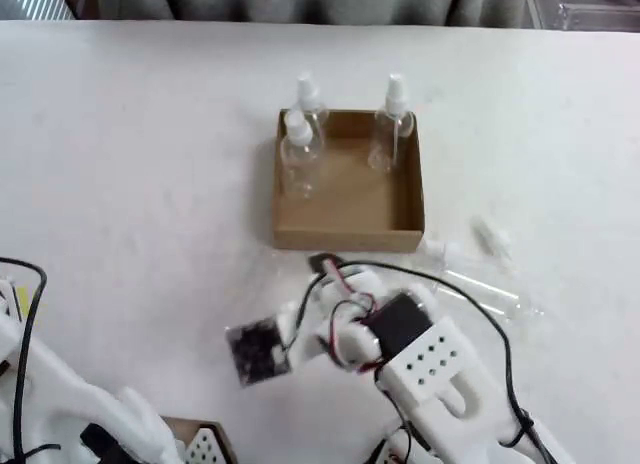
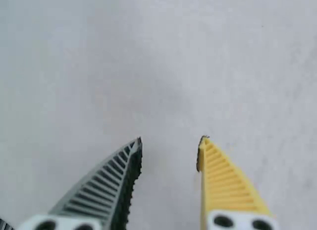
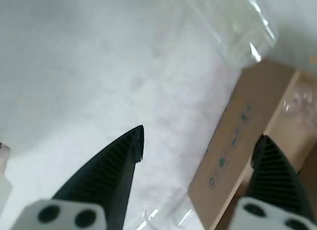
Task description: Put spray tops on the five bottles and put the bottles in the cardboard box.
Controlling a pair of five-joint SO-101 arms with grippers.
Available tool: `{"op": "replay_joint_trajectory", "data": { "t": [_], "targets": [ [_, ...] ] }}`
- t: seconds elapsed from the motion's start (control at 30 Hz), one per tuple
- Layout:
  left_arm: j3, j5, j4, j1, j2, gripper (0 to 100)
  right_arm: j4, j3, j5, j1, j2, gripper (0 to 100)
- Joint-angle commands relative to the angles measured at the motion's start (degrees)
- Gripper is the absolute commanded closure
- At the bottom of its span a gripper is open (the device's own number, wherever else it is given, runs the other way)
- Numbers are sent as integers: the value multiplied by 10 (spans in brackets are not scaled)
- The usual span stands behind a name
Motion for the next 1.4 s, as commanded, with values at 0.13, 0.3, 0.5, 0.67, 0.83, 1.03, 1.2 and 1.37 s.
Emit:
{"op": "replay_joint_trajectory", "data": {
  "t": [0.13,0.3,0.5,0.67,0.83,1.03,1.2,1.37],
  "targets": [
    [15,-3,-59,-7,3,813,-14,-105,12,-67,125,672],
    [14,-1,-61,2,3,813,-79,-166,10,-79,264,672],
    [15,-2,-62,9,3,813,-123,-208,13,-83,379,672],
    [15,-2,-62,12,3,813,-192,-213,11,-95,465,672],
    [27,-4,-63,13,2,812,-232,-214,10,-105,502,702],
    [31,-5,-67,12,2,812,-236,-214,-10,-107,509,970],
    [31,-5,-65,12,2,812,-226,-232,-146,-106,500,985],
    [38,-2,-62,12,2,812,-194,-269,-420,-103,477,983]
  ]
}}
